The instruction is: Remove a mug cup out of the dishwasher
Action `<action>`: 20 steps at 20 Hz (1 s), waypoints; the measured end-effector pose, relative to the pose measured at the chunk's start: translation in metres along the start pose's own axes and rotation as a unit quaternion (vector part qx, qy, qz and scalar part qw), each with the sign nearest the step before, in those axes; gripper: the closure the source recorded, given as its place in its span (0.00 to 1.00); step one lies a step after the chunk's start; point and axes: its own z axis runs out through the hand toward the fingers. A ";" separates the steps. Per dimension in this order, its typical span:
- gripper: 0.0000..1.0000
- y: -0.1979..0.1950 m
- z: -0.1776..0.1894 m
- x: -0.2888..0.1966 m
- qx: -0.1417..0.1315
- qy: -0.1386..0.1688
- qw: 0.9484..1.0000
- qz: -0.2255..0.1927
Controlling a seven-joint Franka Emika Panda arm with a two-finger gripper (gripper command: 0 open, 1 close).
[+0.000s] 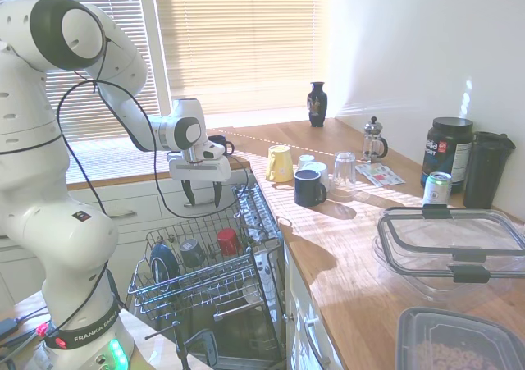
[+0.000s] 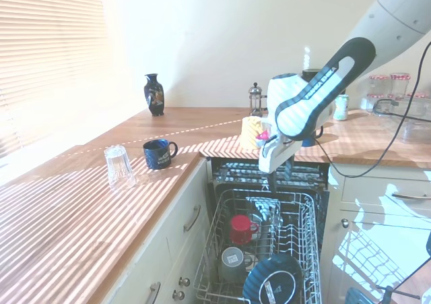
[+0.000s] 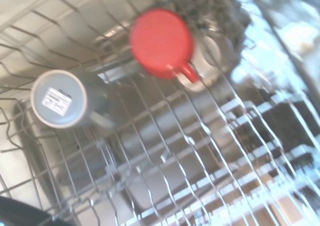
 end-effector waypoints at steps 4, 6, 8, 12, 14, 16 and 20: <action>0.00 -0.035 0.041 0.005 -0.015 0.005 0.999 -0.028; 0.00 -0.050 0.055 0.007 -0.014 0.010 0.999 -0.039; 0.00 -0.058 0.067 0.011 -0.021 0.023 0.998 -0.053; 0.00 -0.059 0.093 0.018 -0.033 0.032 0.996 -0.072; 0.00 -0.055 0.108 0.021 -0.040 0.034 0.995 -0.087; 0.00 -0.050 0.124 0.024 -0.047 0.037 0.993 -0.102; 0.00 -0.051 0.150 0.025 -0.061 0.046 0.988 -0.133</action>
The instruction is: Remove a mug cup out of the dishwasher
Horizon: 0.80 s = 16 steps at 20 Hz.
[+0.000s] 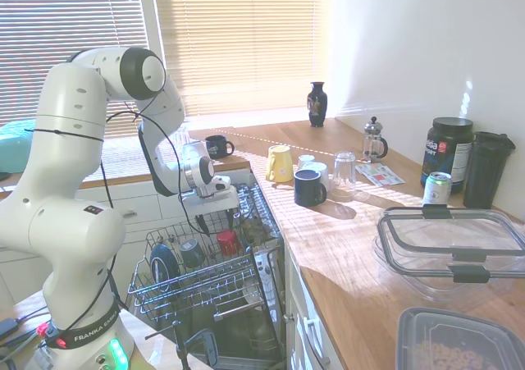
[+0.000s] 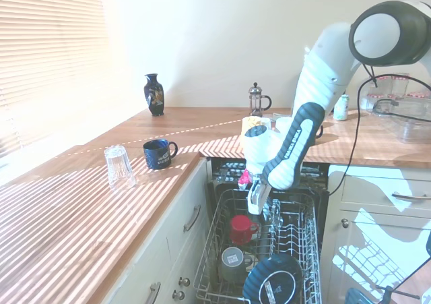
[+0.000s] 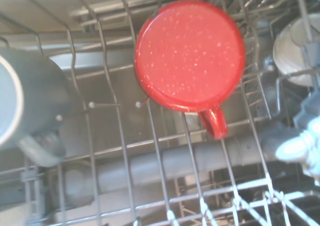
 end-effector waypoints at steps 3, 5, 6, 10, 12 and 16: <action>0.00 -0.007 0.018 0.000 -0.007 0.006 1.000 -0.020; 0.00 -0.014 0.025 0.002 -0.009 0.016 0.999 -0.031; 0.00 -0.018 0.026 0.001 -0.012 0.020 0.999 -0.038; 0.00 -0.035 0.041 -0.003 -0.023 0.029 0.998 -0.059; 0.00 -0.043 0.046 0.000 -0.024 0.040 0.997 -0.066; 0.00 -0.048 0.071 -0.003 -0.032 0.060 0.994 -0.088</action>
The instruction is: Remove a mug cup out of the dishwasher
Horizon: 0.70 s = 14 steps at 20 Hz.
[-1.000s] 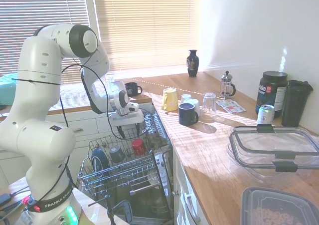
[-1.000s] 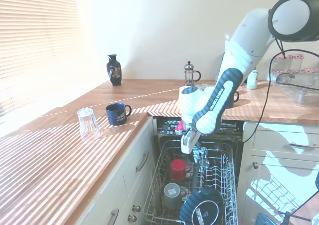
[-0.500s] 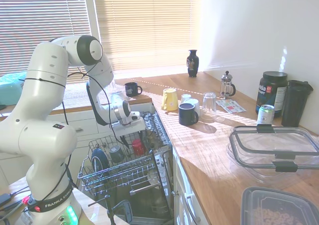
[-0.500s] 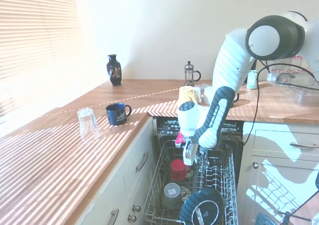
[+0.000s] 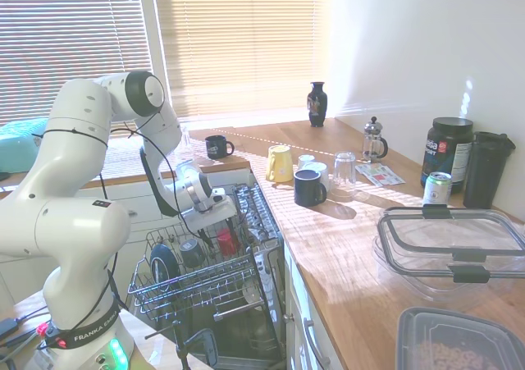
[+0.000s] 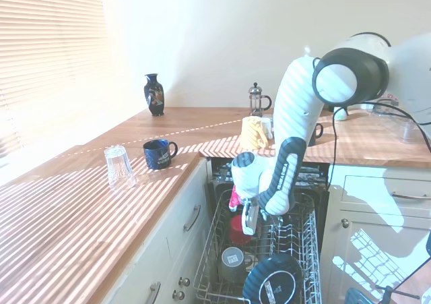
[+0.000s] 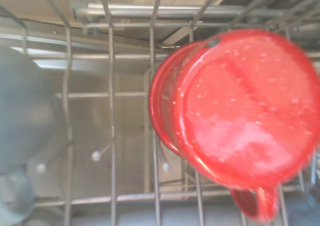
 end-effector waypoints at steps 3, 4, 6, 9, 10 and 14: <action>0.00 -0.008 0.015 0.002 -0.005 0.017 1.000 -0.015; 0.00 -0.011 0.019 0.002 -0.006 0.022 1.000 -0.019; 0.00 -0.017 0.026 0.006 -0.009 0.034 0.999 -0.023; 0.00 -0.025 0.031 0.014 -0.012 0.037 0.999 -0.018; 0.00 -0.025 0.032 0.015 -0.015 0.033 0.999 -0.013; 0.00 -0.023 0.039 0.010 -0.025 0.019 0.999 -0.005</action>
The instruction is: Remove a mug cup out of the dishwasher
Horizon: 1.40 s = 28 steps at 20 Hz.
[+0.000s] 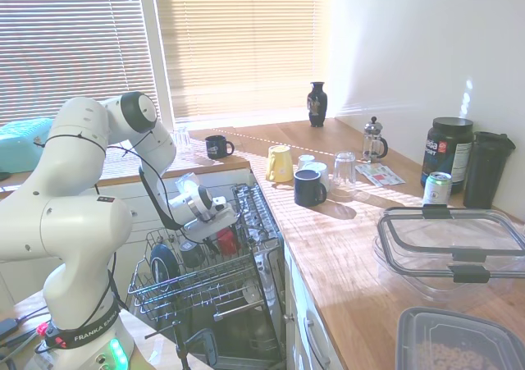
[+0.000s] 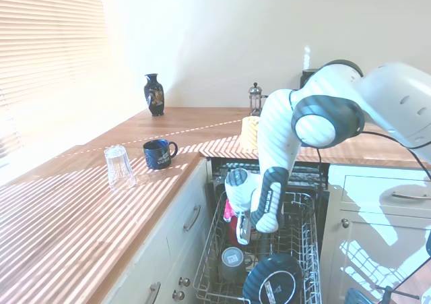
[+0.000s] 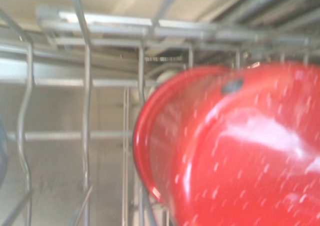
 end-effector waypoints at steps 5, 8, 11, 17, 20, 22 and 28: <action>1.00 -0.001 0.001 -0.009 -0.004 -0.010 1.000 -0.002; 1.00 -0.002 -0.002 -0.007 -0.003 -0.008 1.000 -0.002; 1.00 -0.004 -0.004 -0.005 0.001 -0.009 1.000 0.009; 1.00 -0.007 -0.007 -0.001 0.002 -0.011 1.000 0.022; 1.00 -0.006 -0.007 -0.001 0.000 -0.013 1.000 0.024; 1.00 -0.004 -0.006 0.000 0.000 -0.013 1.000 0.026; 1.00 -0.001 -0.005 0.001 -0.002 -0.013 0.999 0.029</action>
